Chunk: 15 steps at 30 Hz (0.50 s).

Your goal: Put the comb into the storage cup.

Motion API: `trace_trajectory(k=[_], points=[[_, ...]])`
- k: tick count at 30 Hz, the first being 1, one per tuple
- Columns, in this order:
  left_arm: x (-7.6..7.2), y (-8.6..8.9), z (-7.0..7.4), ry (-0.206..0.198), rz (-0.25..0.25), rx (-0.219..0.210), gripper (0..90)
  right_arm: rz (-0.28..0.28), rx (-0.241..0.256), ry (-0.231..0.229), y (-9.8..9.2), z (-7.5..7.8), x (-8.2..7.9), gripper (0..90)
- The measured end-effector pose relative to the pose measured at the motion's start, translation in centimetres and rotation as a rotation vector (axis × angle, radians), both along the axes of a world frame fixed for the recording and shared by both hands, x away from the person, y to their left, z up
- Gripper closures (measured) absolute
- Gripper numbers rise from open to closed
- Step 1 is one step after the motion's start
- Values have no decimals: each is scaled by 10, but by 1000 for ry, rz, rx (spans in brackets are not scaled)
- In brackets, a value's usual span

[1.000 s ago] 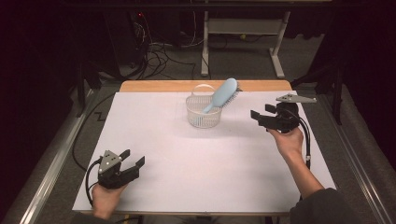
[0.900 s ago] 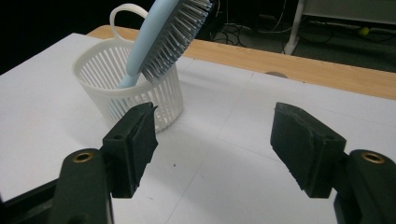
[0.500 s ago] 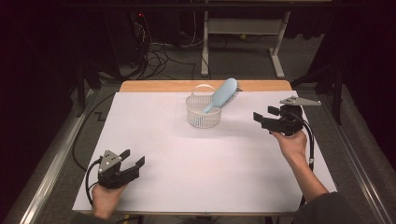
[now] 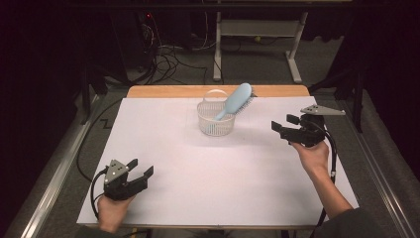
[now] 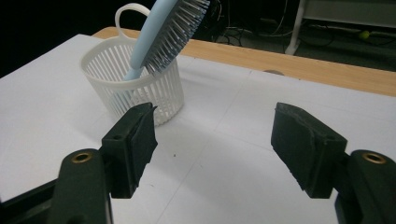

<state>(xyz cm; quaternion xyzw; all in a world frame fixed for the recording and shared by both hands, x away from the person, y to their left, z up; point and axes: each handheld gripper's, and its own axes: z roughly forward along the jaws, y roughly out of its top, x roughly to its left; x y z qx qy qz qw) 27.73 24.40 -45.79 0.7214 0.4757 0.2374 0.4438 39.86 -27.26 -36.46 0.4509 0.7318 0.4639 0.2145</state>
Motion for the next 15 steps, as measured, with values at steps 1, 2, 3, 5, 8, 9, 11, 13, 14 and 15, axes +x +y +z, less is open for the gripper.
trace_trajectory(k=[1, 2, 3, 5, 8, 9, 11, 13, 14, 15], points=[[0, 0, 0, 0, 0, 0, 355, -3, 0, 1, -1, 0, -1, 315], [0, 0, 0, 0, 0, 1, 355, -3, 1, 0, -1, 0, -1, 315], [0, 0, 0, 0, 0, 1, 355, -2, 2, -3, -2, -1, -1, 314], [0, 0, 0, -1, 1, -2, 355, -6, 4, -3, -4, -1, -3, 310], [0, 0, 0, -2, 1, -2, 355, -11, 3, -7, -5, -1, -5, 301], [0, 0, 0, -2, 1, -2, 355, -10, 2, -8, -6, -2, -5, 300], [0, 0, 0, -2, 0, -2, 355, -12, 0, -6, -7, -2, -7, 297], [0, 0, 0, -3, 0, -2, 356, -12, 3, -9, -8, -2, -8, 297], [0, 0, 0, -3, 0, -1, 355, -11, 3, -11, -9, -1, -8, 297], [0, 0, 0, -3, 0, -1, 355, -12, 3, -12, -10, -1, -9, 297]])
